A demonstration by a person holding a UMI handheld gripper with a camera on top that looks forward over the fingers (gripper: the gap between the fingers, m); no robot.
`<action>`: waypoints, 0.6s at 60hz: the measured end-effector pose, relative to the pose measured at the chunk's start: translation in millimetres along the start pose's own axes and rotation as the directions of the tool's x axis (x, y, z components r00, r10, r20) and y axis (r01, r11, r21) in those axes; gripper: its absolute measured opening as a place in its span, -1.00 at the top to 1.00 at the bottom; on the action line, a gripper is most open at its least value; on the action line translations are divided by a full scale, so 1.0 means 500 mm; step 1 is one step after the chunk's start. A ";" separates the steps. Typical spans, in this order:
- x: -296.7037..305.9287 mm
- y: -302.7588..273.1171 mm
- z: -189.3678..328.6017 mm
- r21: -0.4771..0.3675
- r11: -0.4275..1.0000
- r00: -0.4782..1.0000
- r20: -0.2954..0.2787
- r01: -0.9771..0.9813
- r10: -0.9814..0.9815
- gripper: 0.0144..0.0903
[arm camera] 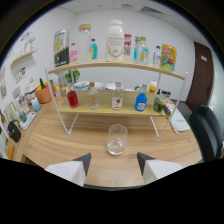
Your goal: Make me a cup of Mojito.
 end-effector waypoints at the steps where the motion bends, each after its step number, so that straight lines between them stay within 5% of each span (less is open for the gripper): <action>1: -0.001 -0.003 -0.003 0.001 1.000 1.000 -0.002 -0.001 0.001 -0.89; 36: 0.099 0.076 -0.030 -0.035 0.999 0.999 -0.038 0.011 -0.012 -0.89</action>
